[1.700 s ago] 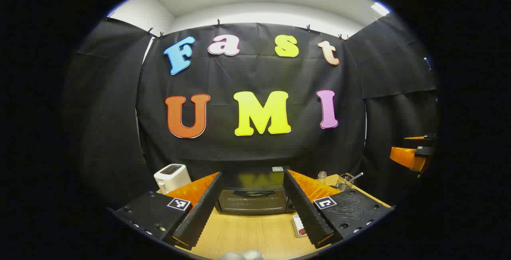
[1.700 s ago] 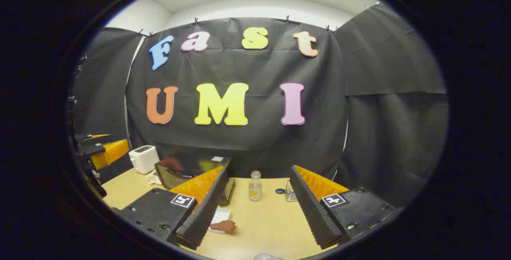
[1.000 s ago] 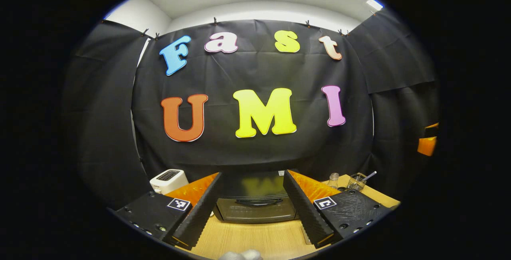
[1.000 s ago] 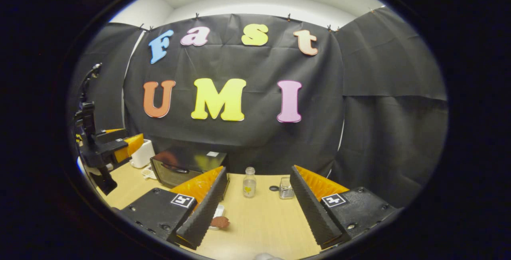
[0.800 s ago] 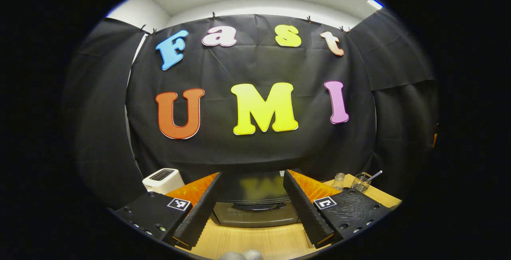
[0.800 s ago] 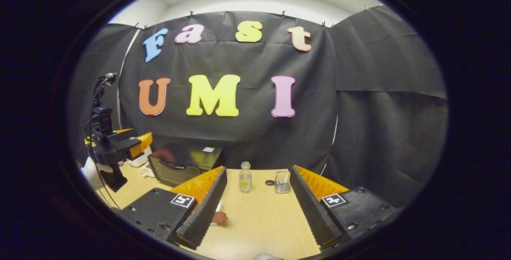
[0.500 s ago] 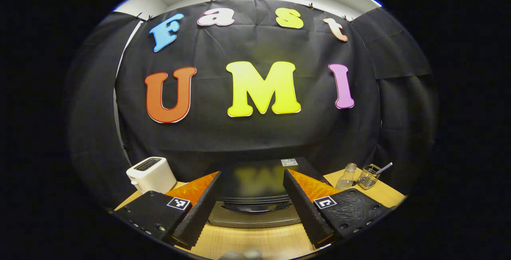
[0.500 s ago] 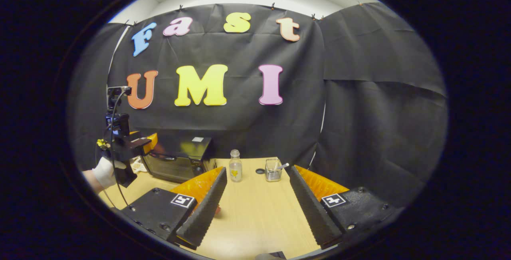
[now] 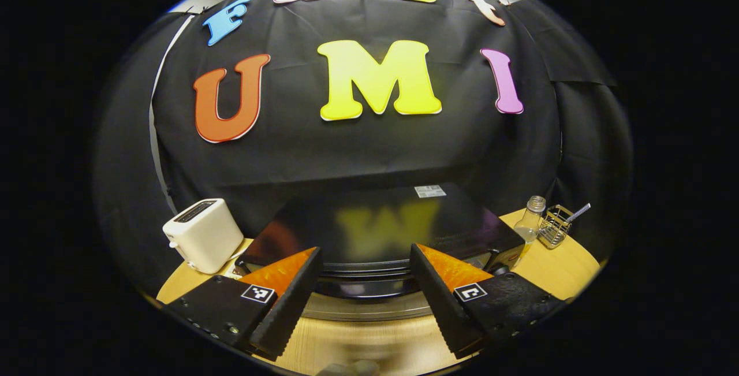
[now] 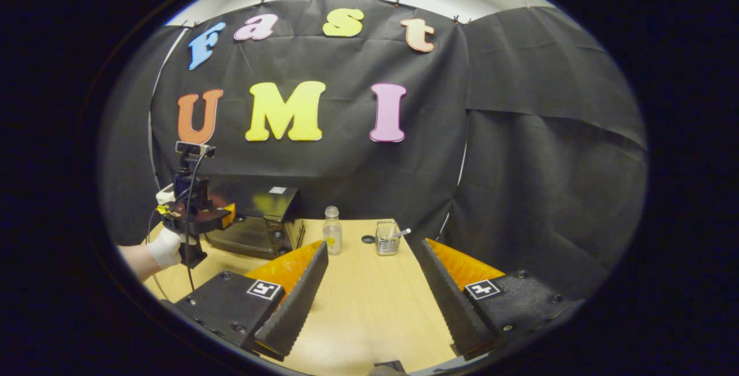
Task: Open the electric oven with the left hand, put the food in, and close the electric oven.
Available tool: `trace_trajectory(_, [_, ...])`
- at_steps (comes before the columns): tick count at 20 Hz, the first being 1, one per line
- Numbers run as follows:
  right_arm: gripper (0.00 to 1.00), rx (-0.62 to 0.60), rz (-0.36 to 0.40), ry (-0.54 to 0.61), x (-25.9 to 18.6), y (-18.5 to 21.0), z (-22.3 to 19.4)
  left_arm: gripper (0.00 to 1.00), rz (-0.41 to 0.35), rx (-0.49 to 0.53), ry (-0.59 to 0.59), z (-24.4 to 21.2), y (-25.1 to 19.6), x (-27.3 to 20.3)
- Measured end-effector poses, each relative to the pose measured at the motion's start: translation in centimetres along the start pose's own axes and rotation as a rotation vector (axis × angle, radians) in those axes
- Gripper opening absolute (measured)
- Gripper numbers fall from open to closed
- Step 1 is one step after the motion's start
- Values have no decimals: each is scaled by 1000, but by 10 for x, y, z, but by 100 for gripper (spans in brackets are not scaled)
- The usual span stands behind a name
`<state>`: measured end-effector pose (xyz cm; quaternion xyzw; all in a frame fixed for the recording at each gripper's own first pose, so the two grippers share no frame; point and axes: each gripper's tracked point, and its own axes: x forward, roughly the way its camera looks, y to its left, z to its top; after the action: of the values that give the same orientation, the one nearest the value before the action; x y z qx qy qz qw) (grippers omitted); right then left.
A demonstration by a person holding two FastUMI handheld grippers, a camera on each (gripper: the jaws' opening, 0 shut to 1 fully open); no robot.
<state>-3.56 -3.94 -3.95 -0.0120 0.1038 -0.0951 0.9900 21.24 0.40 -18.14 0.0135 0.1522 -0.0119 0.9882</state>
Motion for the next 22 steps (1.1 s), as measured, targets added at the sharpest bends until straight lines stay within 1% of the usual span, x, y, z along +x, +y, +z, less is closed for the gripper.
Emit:
trace_trajectory(2, [100, -3, -3, -4, -4, -2, -2, 98, -7, -30, -18, 3, -1, -3])
trace_trajectory(3, [96, -1, -3, -2, -6, -2, -3, 96, -6, -31, -8, -1, -3, -3])
trace_trajectory(4, [100, 2, -4, 1, -8, -4, -4, 97, -4, -27, -13, -1, -2, -3])
trace_trajectory(5, [100, 6, -5, -1, -11, -5, -2, 97, 1, -25, -5, -3, -1, -4])
trace_trajectory(6, [97, 8, -7, -4, -13, -7, -2, 98, 3, -18, -7, -1, -2, -5])
trace_trajectory(7, [97, 9, -9, -5, -14, -9, -3, 97, 5, -14, -11, -3, 0, -9])
trace_trajectory(8, [100, 10, -9, 0, -15, -11, -5, 97, 6, -12, -17, -4, 0, -13])
trace_trajectory(14, [100, 23, 19, 13, -26, -7, -19, 97, 0, -7, -16, -18, -3, -37])
trace_trajectory(17, [100, 25, 25, 14, -35, -9, -24, 97, 2, -3, -10, -29, -4, -53])
trace_trajectory(18, [97, 28, 25, 13, -38, -10, -26, 97, 1, -2, -7, -35, -5, -59])
trace_trajectory(19, [100, 33, 25, 15, -40, -12, -27, 97, -1, 6, -3, -40, -5, -64])
trace_trajectory(22, [100, 43, 25, 20, -47, -16, -34, 97, -6, 27, 16, -59, -7, -80])
